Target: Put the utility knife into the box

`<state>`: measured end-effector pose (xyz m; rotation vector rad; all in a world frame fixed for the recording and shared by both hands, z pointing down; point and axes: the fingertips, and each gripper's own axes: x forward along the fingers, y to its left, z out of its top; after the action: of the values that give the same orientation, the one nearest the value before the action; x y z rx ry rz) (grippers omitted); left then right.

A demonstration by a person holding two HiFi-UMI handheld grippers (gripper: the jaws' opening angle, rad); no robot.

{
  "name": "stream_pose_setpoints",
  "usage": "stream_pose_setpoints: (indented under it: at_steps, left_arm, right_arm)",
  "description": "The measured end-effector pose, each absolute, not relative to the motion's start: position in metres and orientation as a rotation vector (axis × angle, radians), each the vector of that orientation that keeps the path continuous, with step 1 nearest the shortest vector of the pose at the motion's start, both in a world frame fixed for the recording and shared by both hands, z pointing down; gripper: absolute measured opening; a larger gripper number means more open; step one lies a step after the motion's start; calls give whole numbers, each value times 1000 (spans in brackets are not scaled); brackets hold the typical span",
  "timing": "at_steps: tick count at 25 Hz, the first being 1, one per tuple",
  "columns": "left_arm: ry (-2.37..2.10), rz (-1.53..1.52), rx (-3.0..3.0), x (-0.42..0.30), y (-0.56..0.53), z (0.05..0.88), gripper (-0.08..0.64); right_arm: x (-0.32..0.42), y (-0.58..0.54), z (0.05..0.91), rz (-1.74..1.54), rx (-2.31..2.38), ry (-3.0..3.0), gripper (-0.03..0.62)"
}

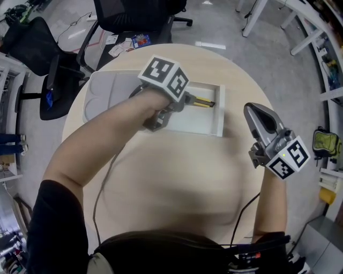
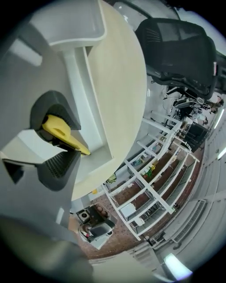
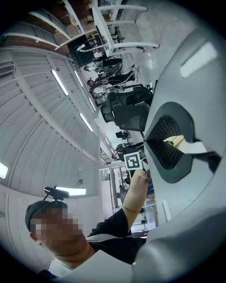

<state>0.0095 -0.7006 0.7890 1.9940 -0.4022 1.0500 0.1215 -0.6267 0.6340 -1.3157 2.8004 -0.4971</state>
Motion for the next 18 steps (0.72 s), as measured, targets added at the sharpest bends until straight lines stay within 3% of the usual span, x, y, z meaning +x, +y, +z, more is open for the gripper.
stream_pose_setpoints:
  at_steps: [11, 18]
  left_arm:
    - [-692, 1275, 2236, 10, -709, 810, 363]
    - [-733, 1301, 2344, 18, -713, 810, 420]
  right_arm:
    - [119, -626, 642, -510, -1306, 2806, 14]
    - [117, -627, 645, -520, -1304, 2808, 14]
